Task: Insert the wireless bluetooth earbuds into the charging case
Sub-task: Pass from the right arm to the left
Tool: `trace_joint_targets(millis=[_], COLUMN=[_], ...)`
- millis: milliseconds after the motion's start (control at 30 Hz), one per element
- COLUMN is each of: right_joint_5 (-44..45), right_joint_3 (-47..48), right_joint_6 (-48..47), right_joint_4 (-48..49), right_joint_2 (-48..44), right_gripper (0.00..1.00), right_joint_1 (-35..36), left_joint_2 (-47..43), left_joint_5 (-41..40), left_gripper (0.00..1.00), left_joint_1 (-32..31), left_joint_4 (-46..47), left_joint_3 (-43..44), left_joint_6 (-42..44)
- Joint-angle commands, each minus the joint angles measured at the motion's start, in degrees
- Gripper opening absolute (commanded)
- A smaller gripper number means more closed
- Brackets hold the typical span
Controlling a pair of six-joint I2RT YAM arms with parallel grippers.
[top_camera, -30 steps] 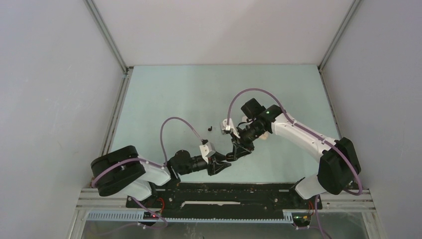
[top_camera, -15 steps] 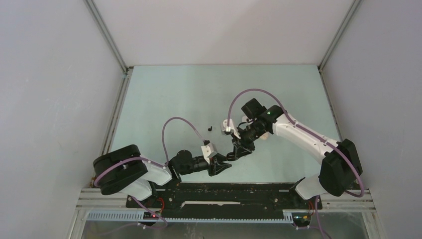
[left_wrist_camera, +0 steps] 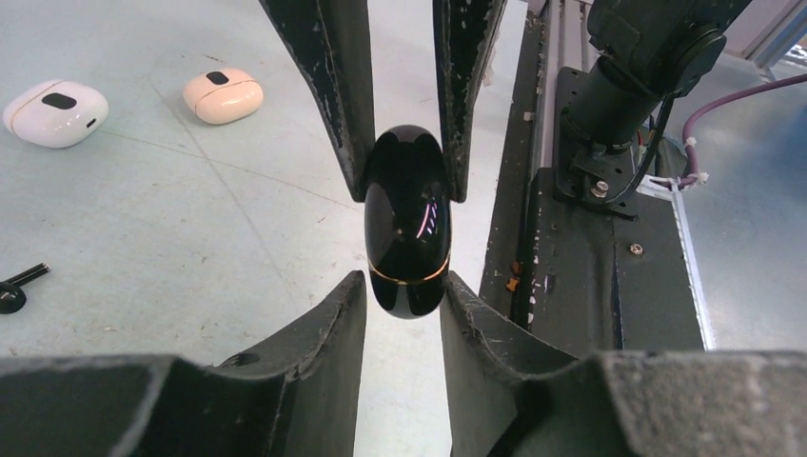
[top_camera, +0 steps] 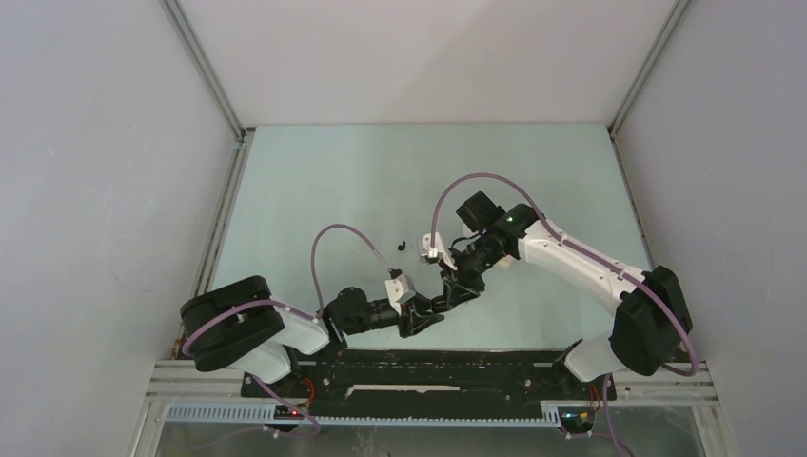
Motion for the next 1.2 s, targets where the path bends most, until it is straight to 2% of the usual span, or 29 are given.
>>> trace_joint_targets(millis=[0, 233, 733, 1000, 1167], right_joint_5=[-0.2, -0.2, 0.0, 0.3, 0.3], right_joint_3=[2.2, 2.2, 2.2, 2.2, 2.3], right_joint_6=[0.0, 0.7, 2.6, 3.6, 4.4], right_joint_4=[0.4, 0.8, 1.9, 2.5, 2.9], right_joint_2=[0.3, 0.7, 1.9, 1.9, 2.4], right_gripper=[0.00, 0.00, 0.00, 0.00, 0.00], right_joint_1=[0.4, 0.6, 0.9, 1.0, 1.0], left_joint_2=[-0.1, -0.2, -1.6, -1.7, -2.2], left_joint_5=[1.6, 2.4, 2.1, 2.2, 1.9], left_gripper=[0.39, 0.32, 0.34, 0.30, 0.38], left_joint_1=[-0.2, -0.3, -0.4, -0.4, -0.4], left_joint_4=[3.5, 3.6, 3.7, 3.7, 3.8], left_joint_3=[1.4, 1.4, 0.8, 0.9, 0.6], left_joint_6=[1.0, 1.2, 1.7, 1.7, 1.7])
